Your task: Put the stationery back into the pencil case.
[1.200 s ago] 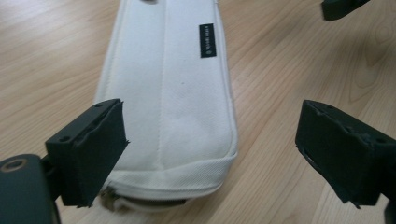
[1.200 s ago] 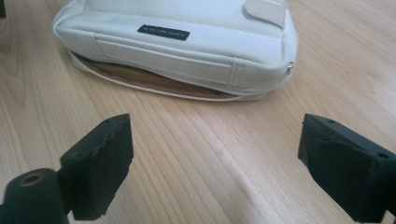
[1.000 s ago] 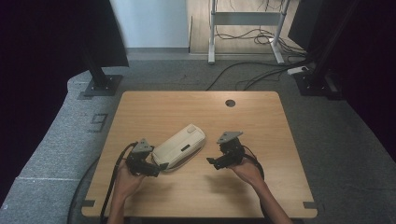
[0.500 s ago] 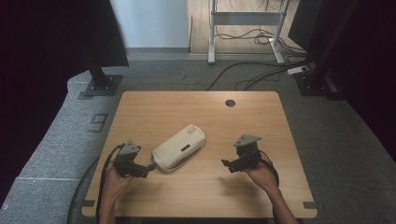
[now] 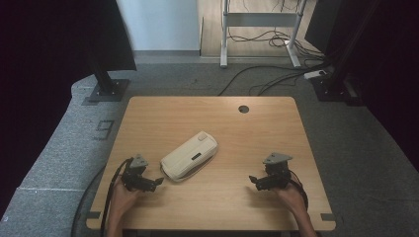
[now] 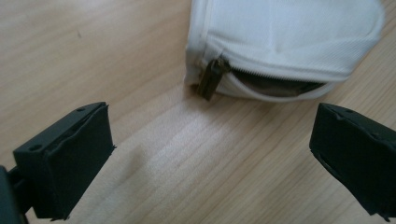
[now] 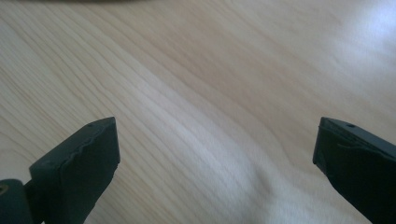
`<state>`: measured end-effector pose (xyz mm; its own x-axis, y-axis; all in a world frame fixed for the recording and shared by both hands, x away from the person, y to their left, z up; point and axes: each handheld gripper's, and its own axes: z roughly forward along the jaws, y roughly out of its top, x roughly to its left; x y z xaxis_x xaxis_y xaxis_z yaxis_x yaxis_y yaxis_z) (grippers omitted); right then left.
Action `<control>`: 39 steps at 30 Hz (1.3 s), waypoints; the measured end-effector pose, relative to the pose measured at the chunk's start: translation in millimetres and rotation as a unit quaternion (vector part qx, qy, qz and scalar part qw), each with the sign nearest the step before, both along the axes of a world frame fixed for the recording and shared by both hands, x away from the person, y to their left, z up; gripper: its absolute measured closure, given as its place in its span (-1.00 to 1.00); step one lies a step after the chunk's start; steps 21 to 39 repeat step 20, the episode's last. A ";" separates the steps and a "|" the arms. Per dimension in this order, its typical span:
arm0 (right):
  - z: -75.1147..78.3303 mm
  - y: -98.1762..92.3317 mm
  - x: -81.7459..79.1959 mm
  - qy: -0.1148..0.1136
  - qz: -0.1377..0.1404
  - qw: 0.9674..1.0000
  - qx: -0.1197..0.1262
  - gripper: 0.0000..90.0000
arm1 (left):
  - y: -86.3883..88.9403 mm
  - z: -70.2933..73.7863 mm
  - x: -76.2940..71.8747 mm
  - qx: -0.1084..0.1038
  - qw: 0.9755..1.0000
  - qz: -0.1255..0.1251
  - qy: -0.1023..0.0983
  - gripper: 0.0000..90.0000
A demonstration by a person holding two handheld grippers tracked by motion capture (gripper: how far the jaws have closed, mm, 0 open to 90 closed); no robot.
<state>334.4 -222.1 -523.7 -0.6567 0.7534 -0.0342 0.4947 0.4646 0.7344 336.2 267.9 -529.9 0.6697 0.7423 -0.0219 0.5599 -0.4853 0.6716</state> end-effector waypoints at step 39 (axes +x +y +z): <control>-33.2 -18.8 -7.2 0.024 -0.035 0.999 0.009 -1.00 | -2.6 -18.1 0.8 0.012 1.000 0.021 0.003 -1.00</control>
